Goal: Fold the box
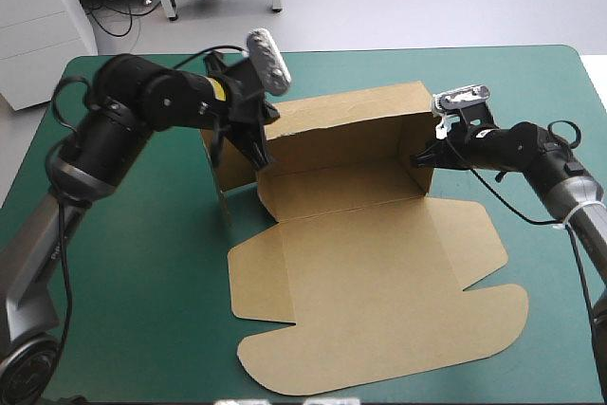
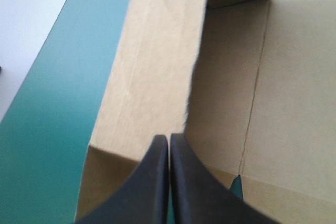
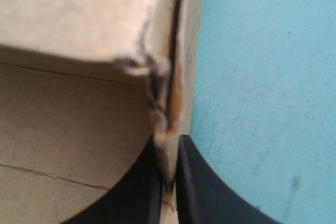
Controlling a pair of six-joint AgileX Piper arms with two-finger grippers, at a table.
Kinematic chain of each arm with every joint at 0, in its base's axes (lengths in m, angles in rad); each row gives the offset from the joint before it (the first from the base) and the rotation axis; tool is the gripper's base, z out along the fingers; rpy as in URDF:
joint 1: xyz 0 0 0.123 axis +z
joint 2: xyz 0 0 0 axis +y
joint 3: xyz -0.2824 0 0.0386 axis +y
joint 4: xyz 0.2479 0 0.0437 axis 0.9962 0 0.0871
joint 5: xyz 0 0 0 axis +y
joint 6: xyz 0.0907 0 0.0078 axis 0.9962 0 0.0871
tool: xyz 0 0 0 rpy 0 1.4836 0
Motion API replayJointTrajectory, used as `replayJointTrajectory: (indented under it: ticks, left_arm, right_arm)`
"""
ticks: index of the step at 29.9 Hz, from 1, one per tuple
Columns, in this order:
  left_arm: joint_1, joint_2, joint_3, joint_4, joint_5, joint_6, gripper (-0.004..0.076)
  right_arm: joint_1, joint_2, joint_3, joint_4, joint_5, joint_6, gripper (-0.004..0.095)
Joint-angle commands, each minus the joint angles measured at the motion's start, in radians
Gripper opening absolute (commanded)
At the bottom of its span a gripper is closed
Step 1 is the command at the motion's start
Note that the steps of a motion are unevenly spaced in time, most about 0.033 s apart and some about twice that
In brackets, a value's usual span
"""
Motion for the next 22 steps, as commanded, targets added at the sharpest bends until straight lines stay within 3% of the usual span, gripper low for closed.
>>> replayJointTrajectory:
  ticks: [1, 11, 18, 22]
  left_arm:
    - [0.171, -0.041, -0.033, -0.139, -0.033, -0.005, -0.0008]
    - [0.673, -0.041, 0.115, -0.405, -0.029, -0.145, -0.0032]
    - [0.788, -0.041, 0.34, -0.427, -0.04, -0.22, -0.0032]
    - [0.792, -0.041, 0.444, -0.438, -0.103, -0.22, -0.0032]
  right_arm:
    - [0.001, -0.036, -0.028, 0.002, -0.003, 0.008, -0.0022]
    - [0.001, -0.036, -0.028, -0.005, 0.007, 0.016, -0.0023]
    - [0.001, -0.036, -0.028, -0.011, 0.016, 0.019, -0.0022]
    - [0.001, -0.036, -0.028, -0.027, 0.028, 0.048, -0.0022]
